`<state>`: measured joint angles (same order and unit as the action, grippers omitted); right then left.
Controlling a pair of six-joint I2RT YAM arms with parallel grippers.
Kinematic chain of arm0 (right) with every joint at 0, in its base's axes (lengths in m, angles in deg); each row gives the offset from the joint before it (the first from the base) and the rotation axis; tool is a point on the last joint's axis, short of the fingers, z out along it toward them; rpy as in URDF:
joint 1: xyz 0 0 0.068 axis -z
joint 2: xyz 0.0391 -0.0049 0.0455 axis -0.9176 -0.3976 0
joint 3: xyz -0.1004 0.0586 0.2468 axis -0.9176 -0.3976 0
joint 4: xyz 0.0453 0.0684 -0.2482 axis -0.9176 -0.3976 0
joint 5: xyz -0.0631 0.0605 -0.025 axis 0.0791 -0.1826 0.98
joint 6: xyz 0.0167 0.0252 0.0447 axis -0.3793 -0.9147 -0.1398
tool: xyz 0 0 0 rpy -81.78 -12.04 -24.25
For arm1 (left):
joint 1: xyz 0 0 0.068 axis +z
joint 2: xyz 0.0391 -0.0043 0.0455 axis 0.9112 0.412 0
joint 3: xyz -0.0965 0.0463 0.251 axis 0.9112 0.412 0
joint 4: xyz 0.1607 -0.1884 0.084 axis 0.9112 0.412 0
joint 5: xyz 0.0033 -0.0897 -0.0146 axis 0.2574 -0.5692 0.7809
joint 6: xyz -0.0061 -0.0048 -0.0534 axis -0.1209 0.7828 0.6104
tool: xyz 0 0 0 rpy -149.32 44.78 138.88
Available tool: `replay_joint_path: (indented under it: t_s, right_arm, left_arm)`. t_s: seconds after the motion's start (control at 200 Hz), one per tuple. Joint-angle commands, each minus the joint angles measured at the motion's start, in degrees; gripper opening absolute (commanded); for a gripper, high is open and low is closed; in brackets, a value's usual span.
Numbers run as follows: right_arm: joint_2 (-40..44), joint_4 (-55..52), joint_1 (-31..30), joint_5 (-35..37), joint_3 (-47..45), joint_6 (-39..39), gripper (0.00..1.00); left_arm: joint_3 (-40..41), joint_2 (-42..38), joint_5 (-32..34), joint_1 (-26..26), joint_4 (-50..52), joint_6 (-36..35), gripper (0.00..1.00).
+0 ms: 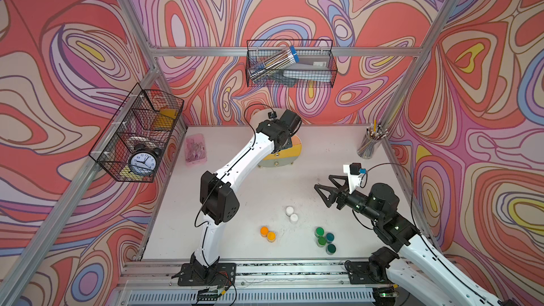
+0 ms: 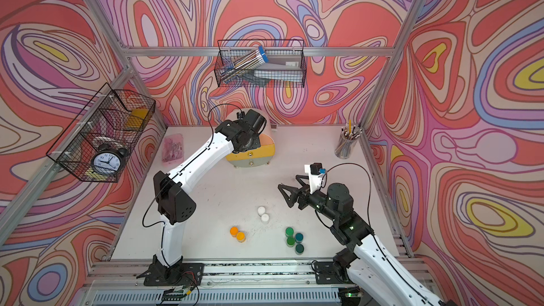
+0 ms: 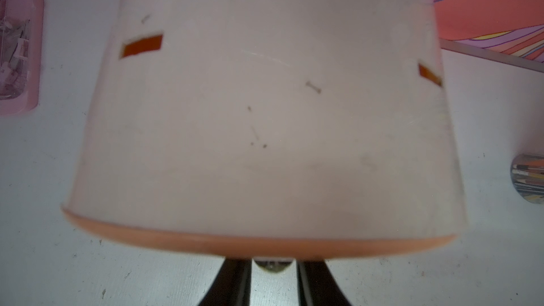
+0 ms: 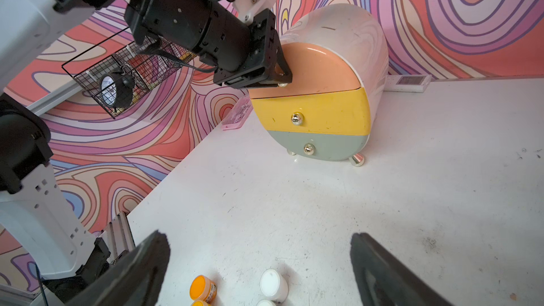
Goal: Put the paint cans in the drawer according to color
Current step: Open the drawer in the storage box.
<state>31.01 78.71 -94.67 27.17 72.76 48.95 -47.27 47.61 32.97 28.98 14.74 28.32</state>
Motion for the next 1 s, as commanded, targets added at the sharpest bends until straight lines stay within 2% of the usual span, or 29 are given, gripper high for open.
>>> replay_joint_path:
  t_s: [0.0,0.06,0.21,0.631,0.991]
  right_arm:
    - [0.9,-0.6,-0.2,0.3,0.3,-0.2,0.98]
    - [0.9,-0.7,-0.2,0.3,0.3,-0.3,0.98]
    - [1.0,-0.6,-0.2,0.2,0.3,-0.4,0.98]
    - [0.7,-0.4,-0.2,-0.1,0.2,-0.6,0.98]
    - [0.3,-0.4,-0.2,0.1,0.3,-0.6,0.98]
  left_arm:
    - [-1.3,1.1,0.7,0.9,0.4,0.0,0.22]
    - [-1.3,1.2,0.6,1.0,0.4,-0.1,0.21]
    - [-1.3,0.6,0.3,0.9,1.1,-0.3,0.12]
    - [5.3,-6.9,-4.0,0.8,0.5,0.0,0.12]
    - [14.1,-14.3,-4.0,-0.5,0.1,0.3,0.13]
